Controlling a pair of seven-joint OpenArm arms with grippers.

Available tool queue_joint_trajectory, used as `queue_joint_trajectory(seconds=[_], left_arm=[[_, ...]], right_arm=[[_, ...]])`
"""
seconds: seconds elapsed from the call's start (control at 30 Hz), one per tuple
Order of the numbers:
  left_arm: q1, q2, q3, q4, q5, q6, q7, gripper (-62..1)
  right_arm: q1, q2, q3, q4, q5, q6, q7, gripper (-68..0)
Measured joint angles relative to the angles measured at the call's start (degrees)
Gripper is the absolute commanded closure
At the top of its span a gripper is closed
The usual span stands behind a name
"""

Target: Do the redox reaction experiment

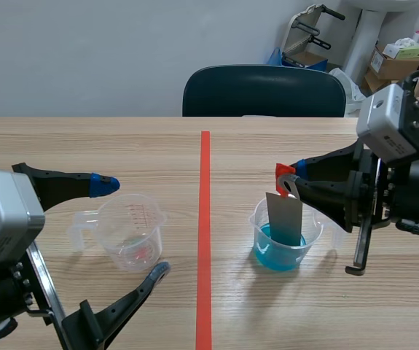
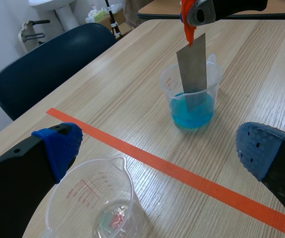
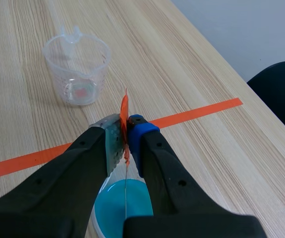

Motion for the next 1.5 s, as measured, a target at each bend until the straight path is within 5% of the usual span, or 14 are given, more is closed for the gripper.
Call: queue_joint_trajectory(seconds=[1.0,1.5], left_arm=[[0.0,0.0,0.0,0.0,0.0,0.0,0.0,-62.3],[0.0,0.0,0.0,0.0,0.02,0.0,3.02,-62.3]], right_arm=[[-0.96,1.2,1.99,3.08,-0.61,0.04,-0.68,-0.8],[-8.85,7.52,10.58,18.6,13.14,0.09,-10.19,-0.8]])
